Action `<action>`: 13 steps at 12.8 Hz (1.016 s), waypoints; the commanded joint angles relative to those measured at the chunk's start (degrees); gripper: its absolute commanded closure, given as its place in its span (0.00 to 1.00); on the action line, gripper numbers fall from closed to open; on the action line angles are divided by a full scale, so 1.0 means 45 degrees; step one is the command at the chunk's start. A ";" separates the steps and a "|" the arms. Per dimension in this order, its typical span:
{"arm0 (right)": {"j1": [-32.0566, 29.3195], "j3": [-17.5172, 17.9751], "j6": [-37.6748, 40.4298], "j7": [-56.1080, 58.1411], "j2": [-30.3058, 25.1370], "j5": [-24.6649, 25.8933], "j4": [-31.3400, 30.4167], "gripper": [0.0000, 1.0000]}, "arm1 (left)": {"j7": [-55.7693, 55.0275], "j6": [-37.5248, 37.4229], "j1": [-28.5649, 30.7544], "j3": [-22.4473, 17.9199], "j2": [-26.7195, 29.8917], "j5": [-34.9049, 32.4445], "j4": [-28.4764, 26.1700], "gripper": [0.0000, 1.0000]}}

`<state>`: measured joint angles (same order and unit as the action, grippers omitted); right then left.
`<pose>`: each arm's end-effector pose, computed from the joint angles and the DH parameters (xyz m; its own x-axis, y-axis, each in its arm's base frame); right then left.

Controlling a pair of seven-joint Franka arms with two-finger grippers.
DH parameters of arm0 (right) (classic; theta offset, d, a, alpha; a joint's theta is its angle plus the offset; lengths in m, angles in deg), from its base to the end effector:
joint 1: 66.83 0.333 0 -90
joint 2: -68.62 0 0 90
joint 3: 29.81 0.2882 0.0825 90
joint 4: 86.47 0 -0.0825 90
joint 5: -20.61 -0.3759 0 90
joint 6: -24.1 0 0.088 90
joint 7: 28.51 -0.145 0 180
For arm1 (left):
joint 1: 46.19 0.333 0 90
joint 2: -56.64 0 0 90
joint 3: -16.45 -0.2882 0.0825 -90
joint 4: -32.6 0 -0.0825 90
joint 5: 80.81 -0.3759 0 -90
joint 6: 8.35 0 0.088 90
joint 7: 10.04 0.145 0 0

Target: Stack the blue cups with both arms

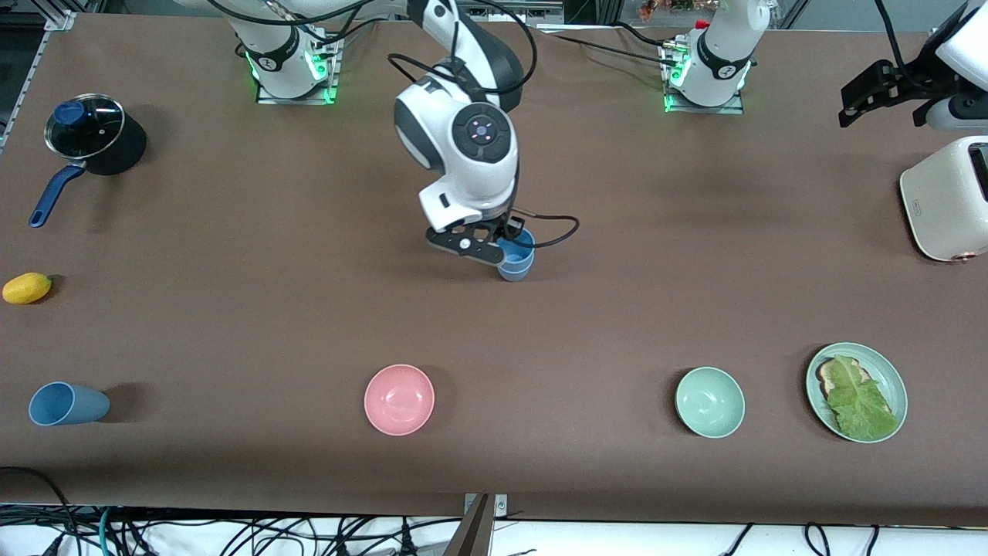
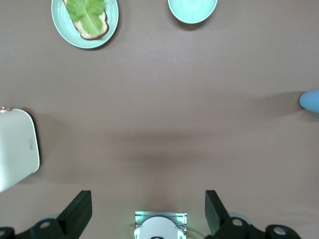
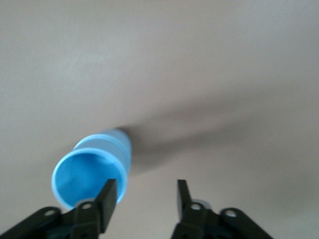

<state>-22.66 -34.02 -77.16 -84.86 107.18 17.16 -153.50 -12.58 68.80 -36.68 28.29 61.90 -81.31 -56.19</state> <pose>0.5283 0.4673 0.3349 0.9578 -0.2828 -0.0512 -0.2801 -0.9584 0.0547 0.4913 -0.0231 0.5970 0.9937 0.0088 -0.1117 0.0052 -0.9995 -0.0325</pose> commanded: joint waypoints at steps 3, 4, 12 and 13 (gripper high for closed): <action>-0.2349 0.0077 0.0977 0.3605 -0.0950 0.0024 0.0128 0.00 | 0.0387 0.1089 0.0074 0.0085 -0.1599 -0.0492 0.1178 0.00; -0.2778 -0.0272 0.1520 0.4774 -0.1165 0.0025 0.0109 0.00 | 0.0368 0.1368 0.0055 0.0085 -0.1638 -0.0494 0.1178 0.00; -0.5608 -0.1763 0.1861 1.0229 -0.5106 -0.0151 -0.3830 0.00 | -0.1407 0.1371 0.0249 0.0026 -0.2555 -0.0240 0.1139 0.00; -0.6233 -0.1431 0.1548 1.0776 -0.5615 -0.0074 -0.4456 0.00 | -0.1312 0.1332 0.0386 0.0046 -0.2769 -0.0202 0.1061 0.00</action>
<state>-46.61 -43.84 -66.83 -40.00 89.33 17.02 -164.22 -17.52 75.71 -35.98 28.12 51.60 -82.06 -52.86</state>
